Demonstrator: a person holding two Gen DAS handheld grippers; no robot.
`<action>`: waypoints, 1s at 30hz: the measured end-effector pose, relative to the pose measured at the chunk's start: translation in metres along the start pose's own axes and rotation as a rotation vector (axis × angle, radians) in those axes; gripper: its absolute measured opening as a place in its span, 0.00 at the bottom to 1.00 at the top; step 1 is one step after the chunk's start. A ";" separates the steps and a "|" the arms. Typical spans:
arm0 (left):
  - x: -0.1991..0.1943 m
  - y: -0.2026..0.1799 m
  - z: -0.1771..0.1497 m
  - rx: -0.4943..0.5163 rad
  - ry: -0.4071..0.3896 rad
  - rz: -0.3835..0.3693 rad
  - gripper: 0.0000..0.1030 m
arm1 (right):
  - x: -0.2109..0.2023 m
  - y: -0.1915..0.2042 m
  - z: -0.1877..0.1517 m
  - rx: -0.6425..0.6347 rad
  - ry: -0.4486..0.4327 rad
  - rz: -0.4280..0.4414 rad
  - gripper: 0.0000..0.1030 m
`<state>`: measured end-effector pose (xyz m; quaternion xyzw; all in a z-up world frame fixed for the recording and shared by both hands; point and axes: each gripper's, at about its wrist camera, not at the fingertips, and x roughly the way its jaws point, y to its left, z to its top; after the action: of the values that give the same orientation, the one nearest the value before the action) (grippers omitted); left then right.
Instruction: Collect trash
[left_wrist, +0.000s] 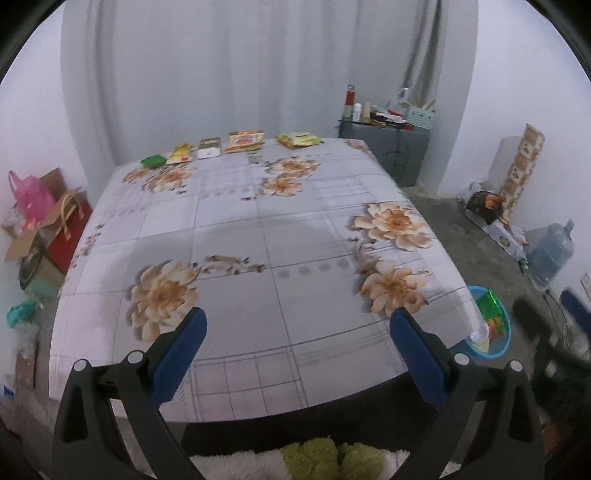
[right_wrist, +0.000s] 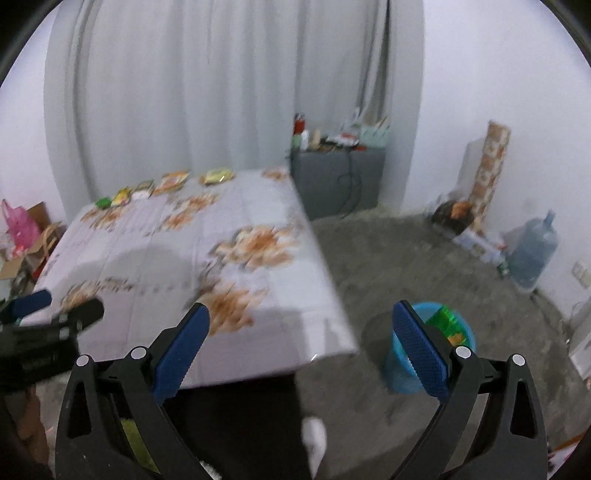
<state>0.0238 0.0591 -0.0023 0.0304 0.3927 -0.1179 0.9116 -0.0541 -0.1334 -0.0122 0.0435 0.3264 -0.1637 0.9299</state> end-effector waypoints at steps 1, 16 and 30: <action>-0.001 0.000 -0.002 0.002 0.002 0.006 0.94 | 0.000 0.003 -0.004 -0.007 0.002 0.001 0.92; 0.003 -0.029 -0.012 0.131 0.054 0.079 0.94 | 0.012 -0.006 -0.023 -0.025 0.096 0.025 0.92; 0.013 -0.042 -0.013 0.170 0.091 0.108 0.94 | 0.026 -0.028 -0.034 -0.011 0.182 -0.030 0.92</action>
<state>0.0129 0.0177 -0.0191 0.1339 0.4199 -0.1000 0.8920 -0.0646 -0.1606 -0.0536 0.0481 0.4110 -0.1711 0.8941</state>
